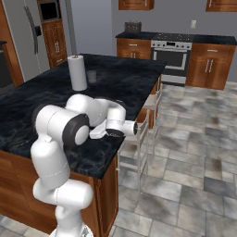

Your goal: Pick the candle and candle from the dining table and place them in the open cabinet. Close the cabinet after placing the objects.

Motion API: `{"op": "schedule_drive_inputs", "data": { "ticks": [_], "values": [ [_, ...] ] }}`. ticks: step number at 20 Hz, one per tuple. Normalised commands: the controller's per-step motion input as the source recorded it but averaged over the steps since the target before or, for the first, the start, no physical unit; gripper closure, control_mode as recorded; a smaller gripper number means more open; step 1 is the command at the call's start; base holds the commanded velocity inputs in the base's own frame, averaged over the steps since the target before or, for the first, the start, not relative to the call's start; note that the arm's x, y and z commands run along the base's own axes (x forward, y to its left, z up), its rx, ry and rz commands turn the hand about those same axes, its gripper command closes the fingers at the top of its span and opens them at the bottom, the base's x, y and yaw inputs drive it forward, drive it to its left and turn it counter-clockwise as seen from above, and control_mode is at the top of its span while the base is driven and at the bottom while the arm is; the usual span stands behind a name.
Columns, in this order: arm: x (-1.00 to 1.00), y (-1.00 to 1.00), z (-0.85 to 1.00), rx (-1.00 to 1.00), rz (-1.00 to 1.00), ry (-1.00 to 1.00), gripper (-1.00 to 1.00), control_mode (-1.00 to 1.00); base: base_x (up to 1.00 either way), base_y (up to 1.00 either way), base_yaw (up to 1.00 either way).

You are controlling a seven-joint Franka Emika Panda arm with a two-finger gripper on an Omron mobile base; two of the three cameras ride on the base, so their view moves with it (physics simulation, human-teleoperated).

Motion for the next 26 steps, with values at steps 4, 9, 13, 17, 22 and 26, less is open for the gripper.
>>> {"op": "schedule_drive_inputs", "data": {
  "ticks": [4,9,13,17,22,26],
  "values": [
    [0.11,0.0,-0.13,0.0,0.0,0.0,-1.0,-1.0,0.0,0.0,0.0],
    [0.07,0.0,-0.15,0.0,0.0,0.0,-1.0,-1.0,0.0,0.0,0.0],
    [0.06,0.0,-0.03,0.0,0.0,0.0,-1.0,-1.0,0.0,0.0,0.0],
    [0.03,0.0,0.0,0.0,0.0,0.0,-1.0,-1.0,0.0,0.0,0.0],
    [0.01,0.03,-0.04,0.0,0.0,0.0,-1.0,-1.0,0.0,0.0,0.0],
    [0.02,0.08,-0.06,0.0,0.0,0.0,-1.0,-1.0,0.0,0.0,0.0]
  ]
}}
